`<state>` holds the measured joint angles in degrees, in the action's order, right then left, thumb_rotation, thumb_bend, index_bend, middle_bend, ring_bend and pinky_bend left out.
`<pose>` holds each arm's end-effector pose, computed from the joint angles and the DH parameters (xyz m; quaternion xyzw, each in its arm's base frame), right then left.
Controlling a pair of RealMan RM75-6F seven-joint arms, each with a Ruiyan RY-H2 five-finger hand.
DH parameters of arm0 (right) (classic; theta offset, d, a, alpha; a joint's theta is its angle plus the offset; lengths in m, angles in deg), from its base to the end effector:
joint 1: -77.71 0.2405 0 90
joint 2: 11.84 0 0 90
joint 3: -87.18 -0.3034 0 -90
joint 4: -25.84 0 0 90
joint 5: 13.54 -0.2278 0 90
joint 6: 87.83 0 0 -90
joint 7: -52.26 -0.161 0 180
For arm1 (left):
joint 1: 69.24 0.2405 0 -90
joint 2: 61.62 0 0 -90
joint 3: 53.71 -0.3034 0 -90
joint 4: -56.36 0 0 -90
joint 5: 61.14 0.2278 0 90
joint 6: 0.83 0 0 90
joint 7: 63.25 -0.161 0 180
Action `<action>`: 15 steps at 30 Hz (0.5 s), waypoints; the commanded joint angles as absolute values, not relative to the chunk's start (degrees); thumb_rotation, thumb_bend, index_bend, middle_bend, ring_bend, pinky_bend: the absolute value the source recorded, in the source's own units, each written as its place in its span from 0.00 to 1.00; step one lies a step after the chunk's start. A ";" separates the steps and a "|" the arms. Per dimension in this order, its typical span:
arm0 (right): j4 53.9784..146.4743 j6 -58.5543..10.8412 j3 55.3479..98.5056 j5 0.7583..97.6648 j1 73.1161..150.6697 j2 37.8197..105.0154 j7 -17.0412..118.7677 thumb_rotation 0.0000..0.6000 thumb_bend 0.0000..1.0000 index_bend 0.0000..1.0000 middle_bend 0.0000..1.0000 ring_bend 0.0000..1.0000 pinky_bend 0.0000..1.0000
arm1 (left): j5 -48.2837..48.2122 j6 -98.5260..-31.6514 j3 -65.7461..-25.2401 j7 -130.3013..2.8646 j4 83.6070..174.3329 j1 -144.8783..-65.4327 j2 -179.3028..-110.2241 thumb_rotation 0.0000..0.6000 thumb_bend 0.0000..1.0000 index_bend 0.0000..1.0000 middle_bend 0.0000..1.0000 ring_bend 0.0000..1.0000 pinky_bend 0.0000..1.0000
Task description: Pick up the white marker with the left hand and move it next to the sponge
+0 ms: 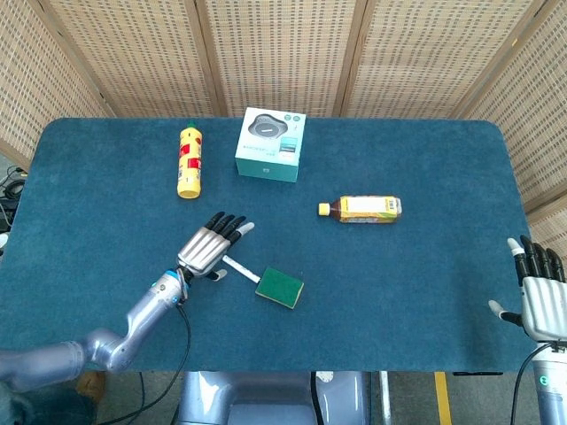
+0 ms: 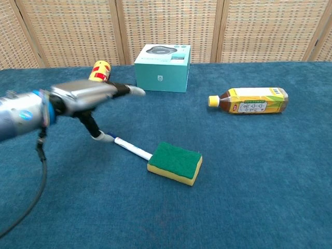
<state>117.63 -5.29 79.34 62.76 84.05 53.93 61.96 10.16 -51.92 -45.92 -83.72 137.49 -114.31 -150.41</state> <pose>-0.3738 -0.2304 0.1710 0.5649 -0.3682 0.3368 0.6572 -0.1687 0.3968 -0.0509 -0.8050 -0.2944 -0.3417 0.3853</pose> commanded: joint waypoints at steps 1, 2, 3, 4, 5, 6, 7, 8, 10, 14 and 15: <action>117.82 -5.21 79.45 62.97 84.05 53.95 62.17 1.00 0.00 0.00 0.00 0.00 0.00 | 12.31 -58.81 -46.31 -80.40 143.63 -109.50 -143.33 1.00 0.19 0.00 0.00 0.00 0.00; 117.92 -5.14 79.52 63.11 84.04 53.98 62.29 1.00 0.00 0.00 0.00 0.00 0.00 | 12.57 -60.79 -46.63 -79.70 145.82 -107.90 -141.13 1.00 0.19 0.00 0.00 0.00 0.00; 117.99 -5.08 79.57 63.21 84.03 54.01 62.43 1.00 0.00 0.00 0.00 0.00 0.00 | 12.82 -62.57 -46.93 -79.01 147.64 -106.45 -139.22 1.00 0.19 0.00 0.00 0.00 0.00; 118.06 -5.03 79.61 63.31 84.03 54.03 62.56 1.00 0.00 0.00 0.00 0.00 0.00 | 13.09 -64.94 -47.32 -78.24 149.29 -104.58 -137.18 1.00 0.19 0.00 0.00 0.00 0.00; 118.09 -4.99 79.65 63.41 84.04 54.06 62.68 1.00 0.00 0.00 0.00 0.00 0.00 | 13.49 -67.11 -47.69 -77.59 150.47 -102.94 -135.63 1.00 0.19 0.00 0.00 0.00 0.00; 118.10 -4.95 79.67 63.49 84.05 54.09 62.79 1.00 0.00 0.00 0.00 0.00 0.00 | 13.70 -69.64 -48.05 -76.82 151.31 -101.05 -134.28 1.00 0.19 0.00 0.00 0.00 0.00; 118.12 -4.92 79.71 63.56 84.05 54.13 62.85 1.00 0.00 0.00 0.00 0.00 0.00 | 14.04 -72.06 -48.52 -75.85 152.02 -99.16 -133.19 1.00 0.19 0.00 0.00 0.00 0.00; 118.13 -4.90 79.73 63.61 84.05 54.16 62.90 1.00 0.00 0.00 0.00 0.00 0.00 | 13.95 -73.80 -48.86 -75.07 152.43 -97.67 -132.47 1.00 0.19 0.00 0.00 0.00 0.00; 118.08 -4.89 79.81 63.69 84.04 54.23 63.00 1.00 0.00 0.00 0.00 0.00 0.00 | 13.45 -77.81 -49.91 -73.30 153.32 -93.90 -130.95 1.00 0.19 0.00 0.00 0.00 0.00; 117.91 -4.91 79.98 63.98 84.08 54.37 63.18 1.00 0.00 0.00 0.00 0.00 0.00 | 12.62 -84.30 -52.01 -70.51 154.09 -87.38 -129.58 1.00 0.19 0.00 0.00 0.00 0.00; 117.87 -4.92 80.02 64.09 84.10 54.40 63.15 1.00 0.00 0.00 0.00 0.00 0.00 | 12.73 -85.52 -52.51 -69.84 154.10 -86.02 -129.30 1.00 0.19 0.00 0.00 0.00 0.00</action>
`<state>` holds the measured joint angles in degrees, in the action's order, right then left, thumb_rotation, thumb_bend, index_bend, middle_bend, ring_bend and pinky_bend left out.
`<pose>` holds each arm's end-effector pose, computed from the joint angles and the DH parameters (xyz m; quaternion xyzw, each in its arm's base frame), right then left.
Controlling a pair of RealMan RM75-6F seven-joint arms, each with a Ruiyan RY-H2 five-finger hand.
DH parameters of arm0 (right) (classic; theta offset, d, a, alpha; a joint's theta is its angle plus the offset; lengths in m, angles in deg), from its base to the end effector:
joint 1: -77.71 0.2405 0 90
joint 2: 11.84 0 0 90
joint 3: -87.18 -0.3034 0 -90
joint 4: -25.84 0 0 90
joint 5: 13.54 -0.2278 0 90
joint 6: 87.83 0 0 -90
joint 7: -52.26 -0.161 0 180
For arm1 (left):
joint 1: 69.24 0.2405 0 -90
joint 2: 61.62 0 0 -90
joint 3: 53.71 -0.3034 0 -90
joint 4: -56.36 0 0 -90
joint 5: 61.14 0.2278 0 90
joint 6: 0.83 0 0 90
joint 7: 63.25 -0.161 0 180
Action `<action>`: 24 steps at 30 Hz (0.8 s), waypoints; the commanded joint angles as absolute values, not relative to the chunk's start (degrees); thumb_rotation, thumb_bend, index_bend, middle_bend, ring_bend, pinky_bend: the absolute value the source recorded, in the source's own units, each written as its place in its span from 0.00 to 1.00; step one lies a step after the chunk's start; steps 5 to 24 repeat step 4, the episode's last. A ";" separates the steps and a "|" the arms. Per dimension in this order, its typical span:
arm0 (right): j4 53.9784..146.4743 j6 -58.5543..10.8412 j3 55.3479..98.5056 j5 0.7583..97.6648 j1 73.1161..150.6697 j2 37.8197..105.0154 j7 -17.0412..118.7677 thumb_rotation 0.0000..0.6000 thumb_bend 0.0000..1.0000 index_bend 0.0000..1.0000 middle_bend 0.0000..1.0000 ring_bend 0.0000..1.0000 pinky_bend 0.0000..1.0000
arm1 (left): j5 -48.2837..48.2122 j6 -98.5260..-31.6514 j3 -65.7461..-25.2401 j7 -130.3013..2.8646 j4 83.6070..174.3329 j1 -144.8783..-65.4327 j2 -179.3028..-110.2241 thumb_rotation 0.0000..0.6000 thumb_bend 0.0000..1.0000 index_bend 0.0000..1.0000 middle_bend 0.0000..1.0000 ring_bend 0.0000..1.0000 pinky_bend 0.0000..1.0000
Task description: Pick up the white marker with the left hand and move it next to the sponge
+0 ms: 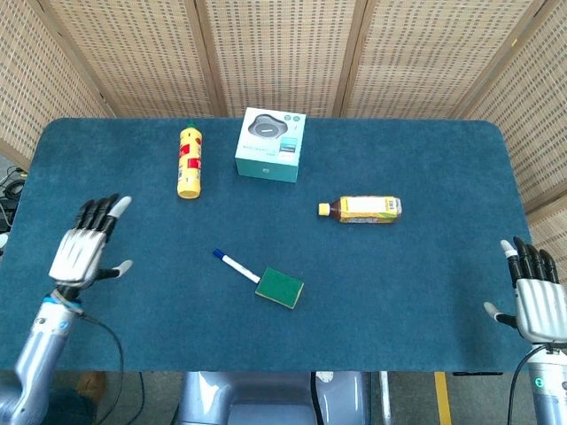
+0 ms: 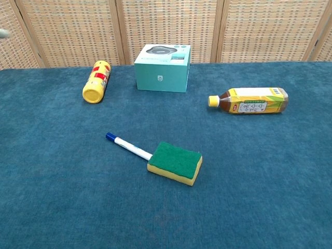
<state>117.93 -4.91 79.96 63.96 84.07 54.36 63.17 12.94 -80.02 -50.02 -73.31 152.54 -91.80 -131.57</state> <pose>-0.3696 -0.2284 0.1654 0.5750 -0.3615 0.3355 0.6527 -0.2913 0.3035 0.1141 -0.6253 -0.3728 -0.4102 0.5494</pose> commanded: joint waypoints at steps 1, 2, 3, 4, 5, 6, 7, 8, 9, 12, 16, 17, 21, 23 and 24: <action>117.83 -4.96 80.06 64.23 84.14 54.43 63.11 1.00 0.00 0.00 0.00 0.00 0.00 | 13.07 -86.43 -53.01 -69.54 153.99 -84.96 -129.00 1.00 0.19 0.00 0.00 0.00 0.00; 117.79 -4.98 80.08 64.28 84.16 54.44 63.09 1.00 0.00 0.00 0.00 0.00 0.00 | 13.33 -86.85 -53.43 -69.50 153.80 -84.32 -128.79 1.00 0.19 0.00 0.00 0.00 0.00; 117.71 -4.99 80.10 64.33 84.17 54.47 63.06 1.00 0.00 0.00 0.00 0.00 0.00 | 13.81 -87.12 -53.86 -69.35 153.47 -83.73 -128.60 1.00 0.19 0.00 0.00 0.00 0.00; 117.59 -5.00 80.10 64.40 84.21 54.52 63.08 1.00 0.00 0.00 0.00 0.00 0.00 | 14.17 -86.94 -54.19 -69.04 153.02 -83.28 -128.43 1.00 0.19 0.00 0.00 0.00 0.00; 117.59 -5.00 80.10 64.40 84.21 54.52 63.08 1.00 0.00 0.00 0.00 0.00 0.00 | 14.17 -86.94 -54.19 -69.04 153.02 -83.28 -128.43 1.00 0.19 0.00 0.00 0.00 0.00; 117.59 -5.00 80.10 64.40 84.21 54.52 63.08 1.00 0.00 0.00 0.00 0.00 0.00 | 14.17 -86.94 -54.19 -69.04 153.02 -83.28 -128.43 1.00 0.19 0.00 0.00 0.00 0.00; 117.59 -5.00 80.10 64.40 84.21 54.52 63.08 1.00 0.00 0.00 0.00 0.00 0.00 | 14.17 -86.94 -54.19 -69.04 153.02 -83.28 -128.43 1.00 0.19 0.00 0.00 0.00 0.00; 117.59 -5.00 80.10 64.40 84.21 54.52 63.08 1.00 0.00 0.00 0.00 0.00 0.00 | 14.17 -86.94 -54.19 -69.04 153.02 -83.28 -128.43 1.00 0.19 0.00 0.00 0.00 0.00; 117.59 -5.00 80.10 64.40 84.21 54.52 63.08 1.00 0.00 0.00 0.00 0.00 0.00 | 14.17 -86.94 -54.19 -69.04 153.02 -83.28 -128.43 1.00 0.19 0.00 0.00 0.00 0.00; 117.59 -5.00 80.10 64.40 84.21 54.52 63.08 1.00 0.00 0.00 0.00 0.00 0.00 | 14.17 -86.94 -54.19 -69.04 153.02 -83.28 -128.43 1.00 0.19 0.00 0.00 0.00 0.00; 117.59 -5.00 80.10 64.40 84.21 54.52 63.08 1.00 0.00 0.00 0.00 0.00 0.00 | 14.17 -86.94 -54.19 -69.04 153.02 -83.28 -128.43 1.00 0.19 0.00 0.00 0.00 0.00; 117.59 -5.00 80.10 64.40 84.21 54.52 63.08 1.00 0.00 0.00 0.00 0.00 0.00 | 14.17 -86.94 -54.19 -69.04 153.02 -83.28 -128.43 1.00 0.19 0.00 0.00 0.00 0.00; 117.59 -5.00 80.10 64.40 84.21 54.52 63.08 1.00 0.00 0.00 0.00 0.00 0.00 | 14.17 -86.94 -54.19 -69.04 153.02 -83.28 -128.43 1.00 0.19 0.00 0.00 0.00 0.00; 117.59 -5.00 80.10 64.40 84.21 54.52 63.08 1.00 0.00 0.00 0.00 0.00 0.00 | 14.17 -86.94 -54.19 -69.04 153.02 -83.28 -128.43 1.00 0.19 0.00 0.00 0.00 0.00; 117.59 -5.00 80.10 64.40 84.21 54.52 63.08 1.00 0.00 0.00 0.00 0.00 0.00 | 14.17 -86.94 -54.19 -69.04 153.02 -83.28 -128.43 1.00 0.19 0.00 0.00 0.00 0.00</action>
